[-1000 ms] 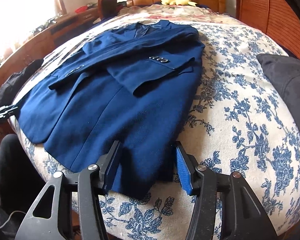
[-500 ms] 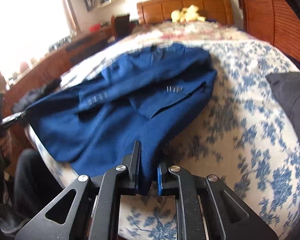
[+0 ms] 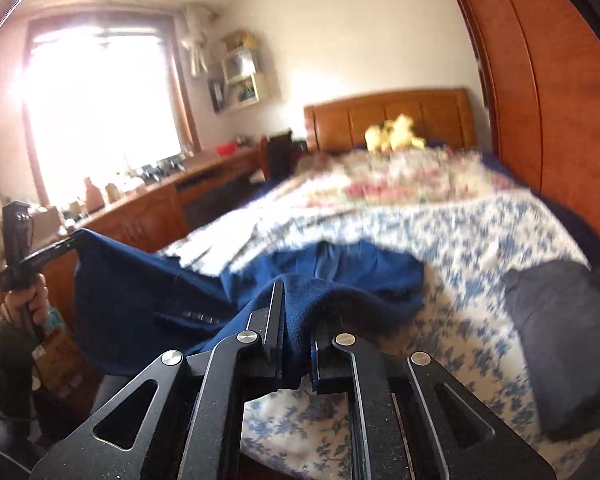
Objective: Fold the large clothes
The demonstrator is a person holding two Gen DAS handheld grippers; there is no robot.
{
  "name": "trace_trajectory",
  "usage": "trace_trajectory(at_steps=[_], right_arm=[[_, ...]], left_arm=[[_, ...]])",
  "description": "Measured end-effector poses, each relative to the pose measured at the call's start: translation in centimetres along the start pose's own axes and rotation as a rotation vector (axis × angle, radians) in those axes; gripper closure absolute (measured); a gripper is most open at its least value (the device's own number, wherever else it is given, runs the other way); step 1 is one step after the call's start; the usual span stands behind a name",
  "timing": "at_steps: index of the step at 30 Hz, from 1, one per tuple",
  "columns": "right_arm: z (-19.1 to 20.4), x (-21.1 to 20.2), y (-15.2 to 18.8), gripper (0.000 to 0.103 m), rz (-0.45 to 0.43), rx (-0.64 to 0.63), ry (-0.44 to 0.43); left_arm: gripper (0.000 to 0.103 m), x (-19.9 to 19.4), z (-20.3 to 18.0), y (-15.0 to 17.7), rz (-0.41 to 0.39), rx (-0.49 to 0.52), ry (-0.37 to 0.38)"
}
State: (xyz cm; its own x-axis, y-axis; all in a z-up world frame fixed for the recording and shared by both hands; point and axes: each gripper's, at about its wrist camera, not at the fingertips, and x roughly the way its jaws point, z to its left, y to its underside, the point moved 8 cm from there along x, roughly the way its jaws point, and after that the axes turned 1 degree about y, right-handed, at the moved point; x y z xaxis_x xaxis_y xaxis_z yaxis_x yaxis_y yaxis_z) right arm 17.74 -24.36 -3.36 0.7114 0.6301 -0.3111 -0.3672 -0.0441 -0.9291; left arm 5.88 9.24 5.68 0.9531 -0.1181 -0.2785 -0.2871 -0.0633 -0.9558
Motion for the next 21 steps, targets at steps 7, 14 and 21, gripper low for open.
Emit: trace_trajectory(at_steps=[7,14,21], right_arm=[[0.7,-4.6,-3.0,0.097,-0.086,-0.044,0.014],[-2.2,2.7,-0.1,0.096,0.045,-0.080,0.109],[-6.4,10.5,2.2,0.096,0.108,-0.074,0.162]], left_arm=[[0.102,-0.9,-0.6,-2.9,-0.033,0.059,-0.006],[0.101,6.9,2.6,0.4,0.080,0.000,-0.036],[0.101,14.9,5.1,3.9,0.152,-0.043,-0.056]])
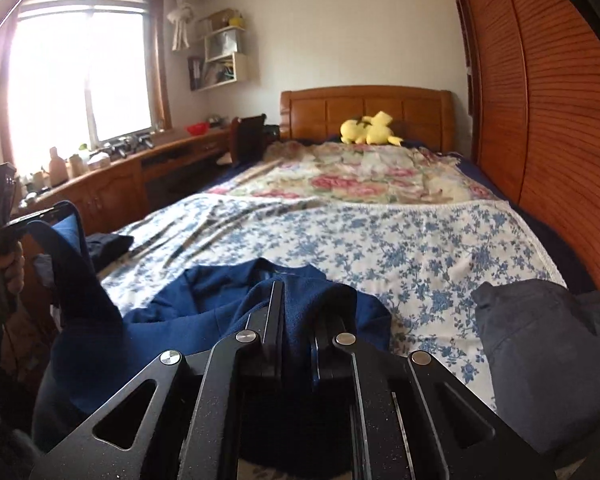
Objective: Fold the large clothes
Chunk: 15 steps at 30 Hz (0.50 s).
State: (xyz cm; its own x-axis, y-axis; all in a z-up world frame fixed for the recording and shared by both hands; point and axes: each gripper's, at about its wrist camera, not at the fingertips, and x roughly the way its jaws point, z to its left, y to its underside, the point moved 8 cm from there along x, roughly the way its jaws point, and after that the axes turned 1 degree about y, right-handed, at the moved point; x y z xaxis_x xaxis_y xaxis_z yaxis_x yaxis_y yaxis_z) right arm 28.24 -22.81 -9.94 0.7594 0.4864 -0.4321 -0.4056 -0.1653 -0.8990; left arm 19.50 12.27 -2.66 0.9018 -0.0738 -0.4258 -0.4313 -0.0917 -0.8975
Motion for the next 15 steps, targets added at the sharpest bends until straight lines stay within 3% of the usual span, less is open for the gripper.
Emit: trace_trajectory(at_steps=[10,15], right_arm=[[-4.3,9.5,-2.4,0.096,-0.024,-0.005,0.135],[-7.2,14.2,-1.3,0.095,0.071,0.076,0.143]], left_arm=[[0.101,8.6,0.2,-2.8,-0.026,0.033,-0.014],[0.101,12.2,0.1,-3.4,-0.024,0.015,0.020]])
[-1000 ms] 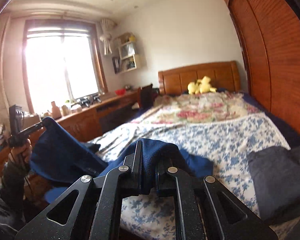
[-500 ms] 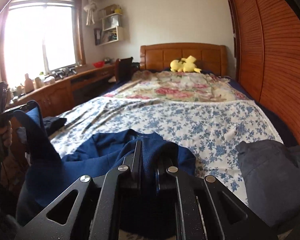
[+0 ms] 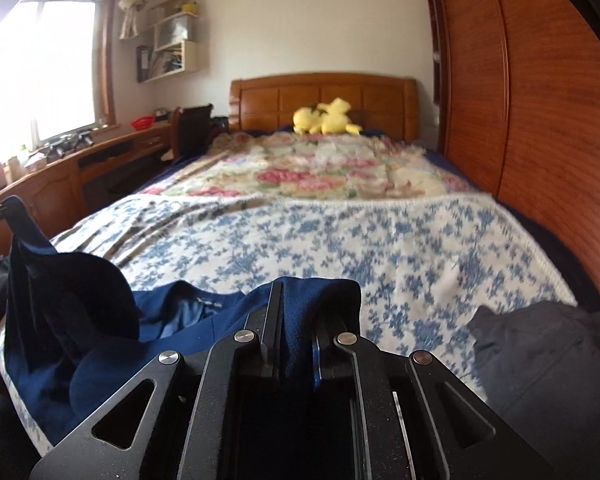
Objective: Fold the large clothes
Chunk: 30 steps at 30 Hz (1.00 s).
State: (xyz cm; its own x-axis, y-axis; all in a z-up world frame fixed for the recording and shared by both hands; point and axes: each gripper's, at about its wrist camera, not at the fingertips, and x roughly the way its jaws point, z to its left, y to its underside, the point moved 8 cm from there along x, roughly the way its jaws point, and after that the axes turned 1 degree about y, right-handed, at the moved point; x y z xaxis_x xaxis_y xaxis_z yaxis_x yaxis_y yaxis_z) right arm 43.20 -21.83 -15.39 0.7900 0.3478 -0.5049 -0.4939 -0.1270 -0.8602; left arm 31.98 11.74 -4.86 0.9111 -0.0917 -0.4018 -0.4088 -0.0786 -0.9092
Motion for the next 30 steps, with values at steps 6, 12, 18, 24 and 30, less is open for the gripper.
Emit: trace_trajectory(at_steps=[6,12,18,24,30], right_arm=[[-0.3,2.8,1.4,0.095,0.075,-0.027,0.044],[0.8,4.0,2.2,0.095,0.102,-0.092,0.097],[1.9,4.6,2.0,0.092,0.117,-0.122,0.135],[2.7,3.7,0.9,0.056,0.090,-0.131,0.168],[6.0,3.8,1.4,0.051,0.123,-0.162,0.118]], left_arm=[[0.101,3.2,-0.2,1.7,0.017,0.008,0.026],[0.101,5.1,-0.5,2.2,0.049,0.042,0.053],[0.100,5.5,0.1,2.3,0.065,0.008,0.082],[0.085,5.6,-0.4,3.3,0.115,0.041,0.106],[0.073,4.8,-0.9,4.4,0.141,0.074,0.136]])
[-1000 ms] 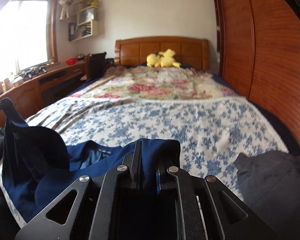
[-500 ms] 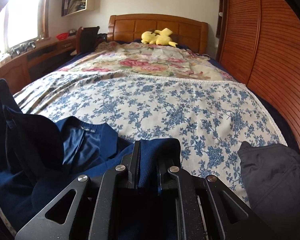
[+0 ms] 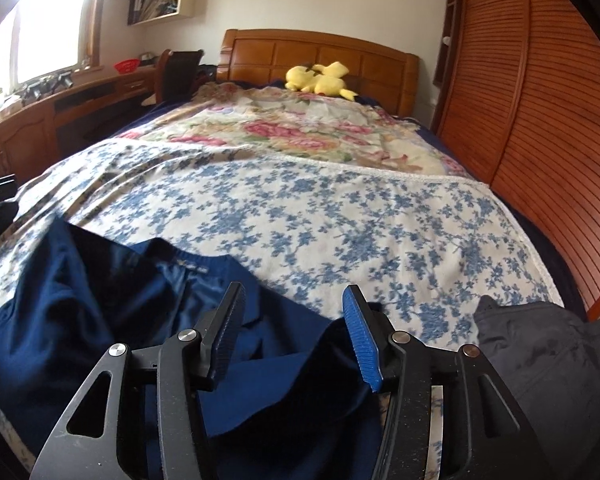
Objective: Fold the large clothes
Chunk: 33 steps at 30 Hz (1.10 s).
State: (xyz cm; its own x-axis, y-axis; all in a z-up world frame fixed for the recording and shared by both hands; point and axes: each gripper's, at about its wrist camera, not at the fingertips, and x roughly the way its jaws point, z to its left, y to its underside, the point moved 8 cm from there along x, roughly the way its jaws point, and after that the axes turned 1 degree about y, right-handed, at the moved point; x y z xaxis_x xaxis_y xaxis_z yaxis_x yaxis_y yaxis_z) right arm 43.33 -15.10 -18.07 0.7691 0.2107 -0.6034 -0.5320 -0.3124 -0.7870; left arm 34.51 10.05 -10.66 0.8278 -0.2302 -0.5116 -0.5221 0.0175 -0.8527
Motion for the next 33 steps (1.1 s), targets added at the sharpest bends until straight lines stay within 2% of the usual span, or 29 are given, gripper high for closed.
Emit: trace_trajectory(at_steps=[6,10,15,21,33], right_arm=[[5.4,0.1,0.8,0.051,0.029,-0.076,-0.080],[7.9,0.8,1.8,0.051,0.067,-0.145,-0.092],[7.9,2.6,2.4,0.051,0.125,-0.144,-0.089],[7.0,4.8,3.0,0.051,0.187,-0.093,-0.104],[11.5,8.5,4.3,0.051,0.293,-0.157,-0.211]], left_arm=[[0.068,0.0,-0.5,2.1,0.038,0.004,0.036],[0.067,0.2,-1.1,3.9,0.069,0.005,0.051],[0.067,0.5,-1.5,5.6,0.094,0.010,0.053],[0.067,0.6,-1.5,6.0,0.098,0.007,0.062],[0.066,1.1,-0.9,6.2,0.103,-0.014,0.046]])
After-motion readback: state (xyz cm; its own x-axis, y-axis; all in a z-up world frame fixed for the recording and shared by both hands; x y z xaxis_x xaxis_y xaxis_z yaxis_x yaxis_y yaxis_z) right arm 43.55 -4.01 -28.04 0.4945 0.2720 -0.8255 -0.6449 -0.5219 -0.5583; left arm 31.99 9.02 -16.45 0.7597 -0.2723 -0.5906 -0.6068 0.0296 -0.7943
